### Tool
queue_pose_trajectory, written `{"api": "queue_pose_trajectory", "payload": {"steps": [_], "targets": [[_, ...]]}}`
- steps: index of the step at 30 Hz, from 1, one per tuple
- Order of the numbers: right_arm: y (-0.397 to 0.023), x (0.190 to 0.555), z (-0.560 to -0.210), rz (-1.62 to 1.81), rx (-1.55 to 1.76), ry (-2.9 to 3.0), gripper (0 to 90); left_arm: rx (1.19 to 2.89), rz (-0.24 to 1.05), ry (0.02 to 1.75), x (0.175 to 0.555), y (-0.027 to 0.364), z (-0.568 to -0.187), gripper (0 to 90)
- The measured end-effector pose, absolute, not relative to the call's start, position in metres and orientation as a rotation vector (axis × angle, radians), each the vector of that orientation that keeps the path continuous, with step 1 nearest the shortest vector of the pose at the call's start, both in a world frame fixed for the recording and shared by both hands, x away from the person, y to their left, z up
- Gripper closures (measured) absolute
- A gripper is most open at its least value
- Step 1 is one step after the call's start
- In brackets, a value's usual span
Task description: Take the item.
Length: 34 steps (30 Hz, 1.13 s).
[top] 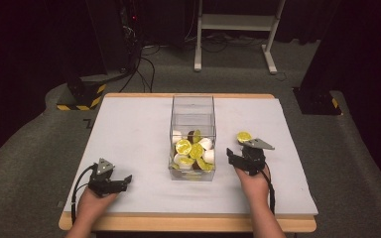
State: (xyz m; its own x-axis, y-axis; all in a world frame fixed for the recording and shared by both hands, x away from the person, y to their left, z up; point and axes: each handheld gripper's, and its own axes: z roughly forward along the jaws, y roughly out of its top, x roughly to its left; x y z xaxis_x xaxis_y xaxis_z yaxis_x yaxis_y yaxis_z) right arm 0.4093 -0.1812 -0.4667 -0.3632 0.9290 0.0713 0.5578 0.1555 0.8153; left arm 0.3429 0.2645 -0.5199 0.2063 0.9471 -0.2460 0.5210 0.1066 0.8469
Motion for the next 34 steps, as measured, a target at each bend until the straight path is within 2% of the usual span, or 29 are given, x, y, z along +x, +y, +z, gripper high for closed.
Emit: {"api": "queue_pose_trajectory", "payload": {"steps": [11, 20, 34], "targets": [[-0.178, 0.379, -0.491, 1.029, 1.423, 2.08, 30.7, 1.545, 0.573, 1.441, 0.343, 0.265, -0.52, 14.3], [-0.178, 0.37, -0.504, 0.943, 1.411, 2.121, 28.6, 1.538, 0.572, 1.443, 0.343, 0.264, -0.52, 14.3], [-0.174, 0.366, -0.505, 0.903, 1.371, 2.135, 26.4, 1.537, 0.573, 1.443, 0.343, 0.264, -0.52, 14.3]]}}
